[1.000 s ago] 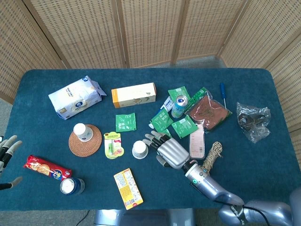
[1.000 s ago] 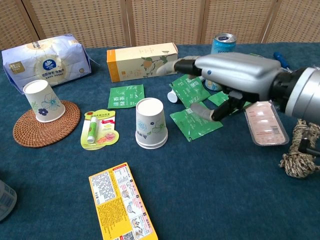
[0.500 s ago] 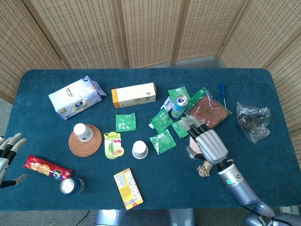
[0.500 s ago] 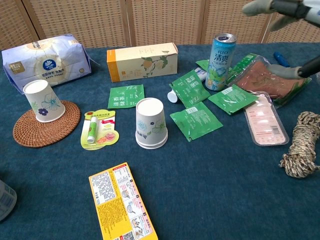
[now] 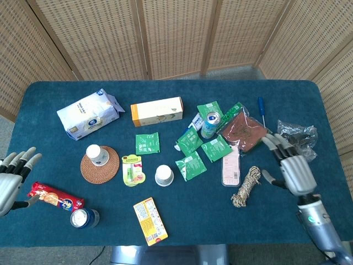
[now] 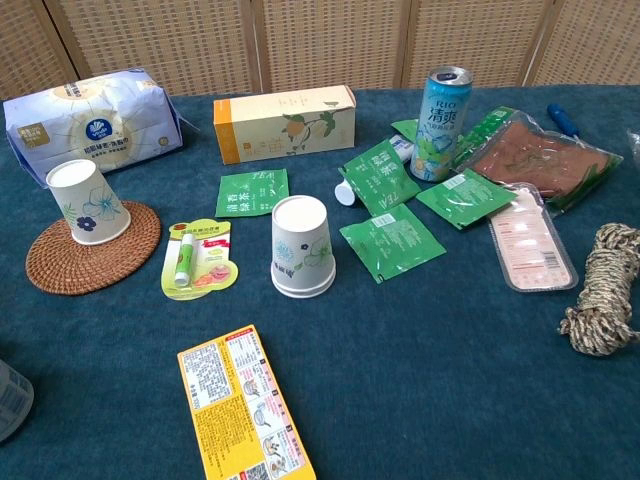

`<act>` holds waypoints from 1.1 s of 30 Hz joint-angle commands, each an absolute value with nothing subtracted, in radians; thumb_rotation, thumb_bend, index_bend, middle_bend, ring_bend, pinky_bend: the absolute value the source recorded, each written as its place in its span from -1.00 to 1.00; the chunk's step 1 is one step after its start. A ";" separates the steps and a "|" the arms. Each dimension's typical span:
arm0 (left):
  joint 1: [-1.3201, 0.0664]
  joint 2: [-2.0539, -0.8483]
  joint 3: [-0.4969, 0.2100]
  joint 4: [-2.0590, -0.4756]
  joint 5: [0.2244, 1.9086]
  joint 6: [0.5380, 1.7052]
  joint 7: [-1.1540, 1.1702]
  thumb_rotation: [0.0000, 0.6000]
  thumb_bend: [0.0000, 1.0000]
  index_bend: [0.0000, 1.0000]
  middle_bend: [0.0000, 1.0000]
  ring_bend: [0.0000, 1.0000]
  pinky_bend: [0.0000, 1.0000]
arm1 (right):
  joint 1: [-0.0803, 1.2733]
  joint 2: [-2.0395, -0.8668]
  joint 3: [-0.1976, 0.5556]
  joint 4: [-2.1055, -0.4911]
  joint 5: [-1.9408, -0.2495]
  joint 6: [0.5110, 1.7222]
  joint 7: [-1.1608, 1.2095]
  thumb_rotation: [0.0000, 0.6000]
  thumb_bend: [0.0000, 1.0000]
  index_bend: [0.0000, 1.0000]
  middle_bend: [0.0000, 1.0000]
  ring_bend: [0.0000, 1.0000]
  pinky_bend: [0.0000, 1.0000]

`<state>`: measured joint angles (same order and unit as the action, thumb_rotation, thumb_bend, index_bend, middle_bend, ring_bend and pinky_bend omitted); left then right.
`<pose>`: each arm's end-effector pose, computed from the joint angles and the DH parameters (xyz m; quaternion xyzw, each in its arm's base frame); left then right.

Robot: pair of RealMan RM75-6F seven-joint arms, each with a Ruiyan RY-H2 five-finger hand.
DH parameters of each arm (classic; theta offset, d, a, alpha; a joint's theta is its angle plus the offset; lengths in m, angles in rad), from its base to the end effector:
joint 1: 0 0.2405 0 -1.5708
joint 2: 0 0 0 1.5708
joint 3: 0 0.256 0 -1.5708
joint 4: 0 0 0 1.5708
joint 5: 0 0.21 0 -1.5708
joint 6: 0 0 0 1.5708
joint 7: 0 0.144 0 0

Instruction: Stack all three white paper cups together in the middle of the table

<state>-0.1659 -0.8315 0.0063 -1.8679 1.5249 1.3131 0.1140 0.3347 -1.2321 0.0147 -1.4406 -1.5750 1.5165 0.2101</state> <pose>-0.2742 0.1854 0.1921 -0.6852 -0.3721 -0.3034 0.5477 -0.2716 -0.2500 0.1330 0.6330 -0.3429 0.5052 0.4760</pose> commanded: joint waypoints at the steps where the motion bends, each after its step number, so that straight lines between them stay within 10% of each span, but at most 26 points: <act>1: -0.209 -0.820 -0.020 -1.933 1.474 1.263 0.221 1.00 -0.54 -1.00 -1.00 -1.00 -0.96 | 0.278 -1.218 -0.010 -1.405 -1.587 1.572 0.225 1.00 -0.35 -0.99 -1.00 -1.00 -0.62; 14: -0.395 -0.916 -0.116 -2.067 1.095 1.125 0.625 1.00 -0.54 -1.00 -1.00 -1.00 -0.91 | 0.209 -1.205 0.013 -1.367 -1.575 1.614 0.312 1.00 -0.35 -0.96 -1.00 -1.00 -0.62; 33: -0.689 -1.279 -0.162 -1.808 0.649 1.111 0.873 1.00 -0.54 -1.00 -1.00 -1.00 -0.67 | 0.181 -1.175 0.023 -1.414 -1.613 1.607 0.300 1.00 -0.35 -0.93 -1.00 -1.00 -0.62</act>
